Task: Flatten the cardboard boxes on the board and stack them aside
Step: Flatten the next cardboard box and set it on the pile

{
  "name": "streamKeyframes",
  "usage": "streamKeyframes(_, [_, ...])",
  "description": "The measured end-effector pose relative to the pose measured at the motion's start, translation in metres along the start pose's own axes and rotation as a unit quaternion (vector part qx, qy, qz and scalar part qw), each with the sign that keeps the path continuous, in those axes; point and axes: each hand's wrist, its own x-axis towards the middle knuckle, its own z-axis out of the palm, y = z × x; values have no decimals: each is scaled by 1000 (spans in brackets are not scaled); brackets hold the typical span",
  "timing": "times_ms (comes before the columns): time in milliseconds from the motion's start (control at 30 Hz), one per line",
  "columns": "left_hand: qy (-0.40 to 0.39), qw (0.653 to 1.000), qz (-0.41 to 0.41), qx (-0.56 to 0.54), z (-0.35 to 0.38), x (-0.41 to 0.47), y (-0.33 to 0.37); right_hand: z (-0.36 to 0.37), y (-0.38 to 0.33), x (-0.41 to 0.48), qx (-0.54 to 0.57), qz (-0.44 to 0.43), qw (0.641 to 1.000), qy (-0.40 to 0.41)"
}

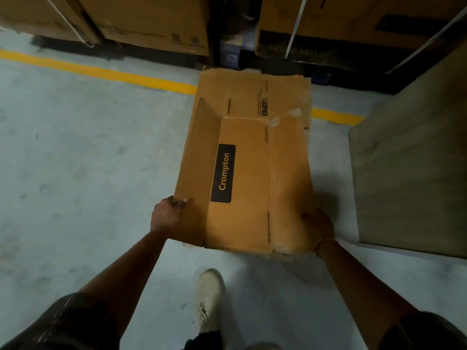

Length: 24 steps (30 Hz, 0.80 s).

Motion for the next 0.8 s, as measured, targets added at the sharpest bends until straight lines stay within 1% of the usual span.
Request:
streamKeyframes(200, [4,999,1,38,39,55,-29,42,46,69,-16,2,999,-37])
streamKeyframes(267, [11,999,-15,29,40,59,-35,46,57,75,-35,13,998,-55])
streamKeyframes(333, [1,999,-27,18,31,48,-32,41,53,55,-121,9,990,-77])
streamKeyframes(367, [-8,999,-16,38,24,39,-26,36,48,42,-183,-13,979,-86])
streamKeyframes(433, [-24,994,39,100,6,16,-10,24,34,12,-276,-72,954,-88])
streamKeyframes(500, [-35,980,116,160,-20,-17,14,6,14,-21,-302,-108,943,-90])
streamKeyframes(567, [-30,961,185,206,-51,-54,44,-17,-16,-59,-293,-124,945,-80])
streamKeyframes(633, [-16,944,229,235,-86,-92,80,-47,-51,-100,-272,-140,949,-72])
streamKeyframes(800, [1,921,315,229,-177,-188,183,-136,-153,-222,-267,-219,938,-33])
